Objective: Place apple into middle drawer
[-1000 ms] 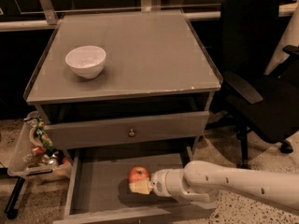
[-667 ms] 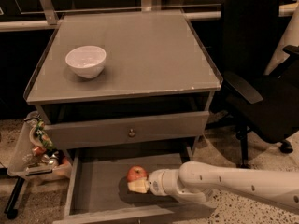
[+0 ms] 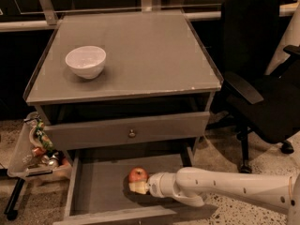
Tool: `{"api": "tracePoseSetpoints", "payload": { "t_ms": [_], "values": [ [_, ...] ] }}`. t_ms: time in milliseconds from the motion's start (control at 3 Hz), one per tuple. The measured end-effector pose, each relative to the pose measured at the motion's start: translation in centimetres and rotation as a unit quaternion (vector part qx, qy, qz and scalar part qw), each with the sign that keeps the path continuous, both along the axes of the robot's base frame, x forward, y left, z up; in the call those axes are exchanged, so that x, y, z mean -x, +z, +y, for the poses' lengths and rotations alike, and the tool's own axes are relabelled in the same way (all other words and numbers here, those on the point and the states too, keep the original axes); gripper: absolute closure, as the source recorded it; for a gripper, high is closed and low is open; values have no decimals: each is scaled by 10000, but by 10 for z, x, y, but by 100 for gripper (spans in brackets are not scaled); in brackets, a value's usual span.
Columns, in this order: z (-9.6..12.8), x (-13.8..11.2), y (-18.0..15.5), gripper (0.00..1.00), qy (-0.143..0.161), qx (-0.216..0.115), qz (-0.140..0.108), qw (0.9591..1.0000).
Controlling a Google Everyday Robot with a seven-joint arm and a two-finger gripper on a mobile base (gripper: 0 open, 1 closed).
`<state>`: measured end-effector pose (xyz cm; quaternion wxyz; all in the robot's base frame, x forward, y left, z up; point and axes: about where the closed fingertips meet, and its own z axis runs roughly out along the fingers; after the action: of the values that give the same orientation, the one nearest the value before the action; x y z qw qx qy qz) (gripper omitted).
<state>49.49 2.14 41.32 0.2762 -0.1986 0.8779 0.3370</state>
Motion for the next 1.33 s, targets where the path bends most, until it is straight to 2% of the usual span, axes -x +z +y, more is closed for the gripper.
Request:
{"api": "tracePoseSetpoints", "payload": {
  "t_ms": [667, 1000, 1333],
  "values": [
    [-6, -14, -37, 100, -345, 89, -249, 9991],
    [-8, -17, -45, 100, -402, 85, -386, 9984],
    [-8, -17, -45, 81, -402, 84, -387, 9984]
  ]
}}
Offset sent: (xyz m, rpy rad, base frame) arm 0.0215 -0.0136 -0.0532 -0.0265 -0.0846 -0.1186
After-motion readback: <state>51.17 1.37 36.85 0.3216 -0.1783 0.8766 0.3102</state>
